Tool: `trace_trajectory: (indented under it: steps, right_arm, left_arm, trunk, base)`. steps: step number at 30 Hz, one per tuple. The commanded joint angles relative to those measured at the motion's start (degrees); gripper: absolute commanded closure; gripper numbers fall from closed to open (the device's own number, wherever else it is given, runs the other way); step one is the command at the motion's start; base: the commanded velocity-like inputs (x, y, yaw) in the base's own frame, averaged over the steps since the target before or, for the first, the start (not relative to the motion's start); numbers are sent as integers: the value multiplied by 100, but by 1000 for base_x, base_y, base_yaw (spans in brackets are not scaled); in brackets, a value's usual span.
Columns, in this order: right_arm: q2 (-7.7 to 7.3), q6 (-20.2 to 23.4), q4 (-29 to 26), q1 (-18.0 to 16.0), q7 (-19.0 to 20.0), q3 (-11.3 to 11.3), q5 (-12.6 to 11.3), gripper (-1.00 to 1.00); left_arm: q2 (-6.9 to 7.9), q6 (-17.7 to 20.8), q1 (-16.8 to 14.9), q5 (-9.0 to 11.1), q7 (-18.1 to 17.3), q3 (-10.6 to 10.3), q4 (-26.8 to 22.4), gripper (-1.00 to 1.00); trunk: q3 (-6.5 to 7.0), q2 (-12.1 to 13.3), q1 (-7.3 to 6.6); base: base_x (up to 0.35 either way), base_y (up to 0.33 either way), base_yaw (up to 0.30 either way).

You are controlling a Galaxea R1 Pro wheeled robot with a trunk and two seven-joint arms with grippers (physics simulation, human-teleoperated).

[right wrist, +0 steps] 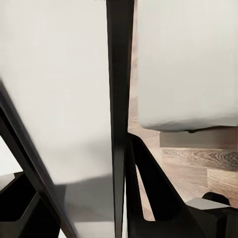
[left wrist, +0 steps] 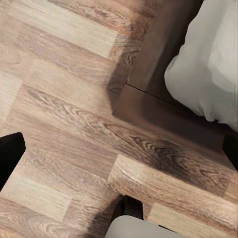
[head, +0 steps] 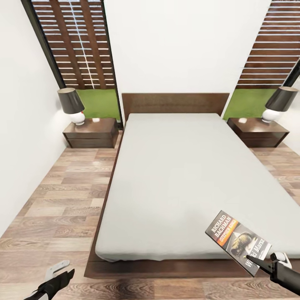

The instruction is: In the bedroom, move the book from the bed onto either nightstand, and place the two sandals side by side next to the bed.

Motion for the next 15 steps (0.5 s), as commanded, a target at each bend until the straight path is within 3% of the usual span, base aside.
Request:
trace_trajectory:
  steps: [1, 15]
  right_arm:
    - [-7, 60, 1, -7, 12, 41, -55, 100]
    - [-7, 60, 0, -7, 12, 41, -55, 100]
  left_arm:
    - [1, -13, -5, 9, -39, 40, 11, -100]
    - [-2, -13, -5, 8, -39, 37, 11, -100]
  trunk:
    - [0, -10, 3]
    - [130, -10, 3]
  base:
    - [0, 0, 0]
    - [0, 0, 0]
